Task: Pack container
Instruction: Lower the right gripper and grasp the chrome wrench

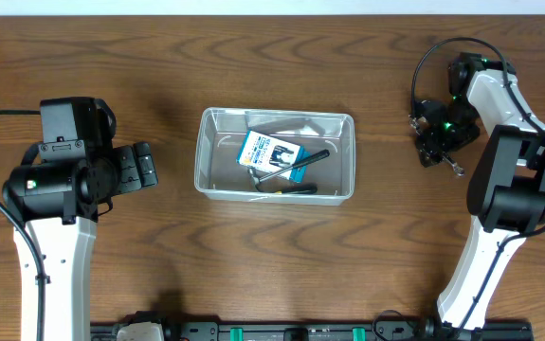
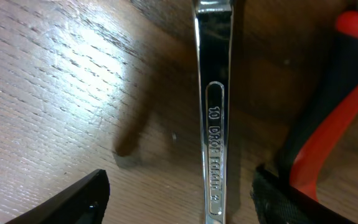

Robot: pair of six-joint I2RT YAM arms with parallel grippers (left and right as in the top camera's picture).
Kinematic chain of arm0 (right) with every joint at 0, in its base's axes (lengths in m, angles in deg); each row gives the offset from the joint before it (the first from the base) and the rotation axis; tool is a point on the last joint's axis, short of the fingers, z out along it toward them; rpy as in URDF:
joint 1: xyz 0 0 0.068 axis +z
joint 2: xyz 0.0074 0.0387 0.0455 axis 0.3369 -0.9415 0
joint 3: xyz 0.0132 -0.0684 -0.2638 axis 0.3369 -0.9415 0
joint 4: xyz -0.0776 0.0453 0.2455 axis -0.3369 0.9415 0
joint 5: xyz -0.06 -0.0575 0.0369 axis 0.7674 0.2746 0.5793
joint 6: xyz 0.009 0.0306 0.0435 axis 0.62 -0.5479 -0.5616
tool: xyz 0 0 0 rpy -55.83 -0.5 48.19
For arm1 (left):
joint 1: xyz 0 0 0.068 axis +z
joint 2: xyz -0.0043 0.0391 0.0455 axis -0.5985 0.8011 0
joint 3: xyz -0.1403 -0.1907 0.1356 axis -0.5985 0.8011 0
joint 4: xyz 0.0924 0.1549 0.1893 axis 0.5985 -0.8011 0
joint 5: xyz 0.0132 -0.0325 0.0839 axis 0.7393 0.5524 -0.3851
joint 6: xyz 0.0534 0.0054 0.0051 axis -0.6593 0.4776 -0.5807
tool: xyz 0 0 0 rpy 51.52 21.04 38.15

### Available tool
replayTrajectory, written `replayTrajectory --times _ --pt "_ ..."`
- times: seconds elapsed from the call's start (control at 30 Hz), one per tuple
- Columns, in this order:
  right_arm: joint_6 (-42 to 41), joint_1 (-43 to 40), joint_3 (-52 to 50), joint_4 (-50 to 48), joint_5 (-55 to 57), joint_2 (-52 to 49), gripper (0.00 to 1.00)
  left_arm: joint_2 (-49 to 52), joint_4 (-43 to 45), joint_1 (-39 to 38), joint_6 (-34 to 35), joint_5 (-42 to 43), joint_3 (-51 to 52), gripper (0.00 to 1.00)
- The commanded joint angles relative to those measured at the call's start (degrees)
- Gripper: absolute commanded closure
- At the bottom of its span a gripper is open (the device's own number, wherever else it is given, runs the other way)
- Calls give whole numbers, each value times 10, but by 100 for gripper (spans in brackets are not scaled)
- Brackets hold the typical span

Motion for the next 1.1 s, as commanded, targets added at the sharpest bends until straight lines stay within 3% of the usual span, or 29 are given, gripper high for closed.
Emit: replayTrajectory --times 0.0,0.2,0.33,1.07 --pt "-14 -2 -18 0 -1 -14 26 -4 -2 2 5 -1 -3 2" --pt "-18 -2 -18 1 3 -14 32 -4 -2 2 5 -1 -3 2" --pt "-18 -2 -18 5 3 -14 44 -4 -2 2 5 -1 -3 2" --pt "-59 -2 -18 -8 37 -22 43 -4 -2 2 5 -1 -3 2"
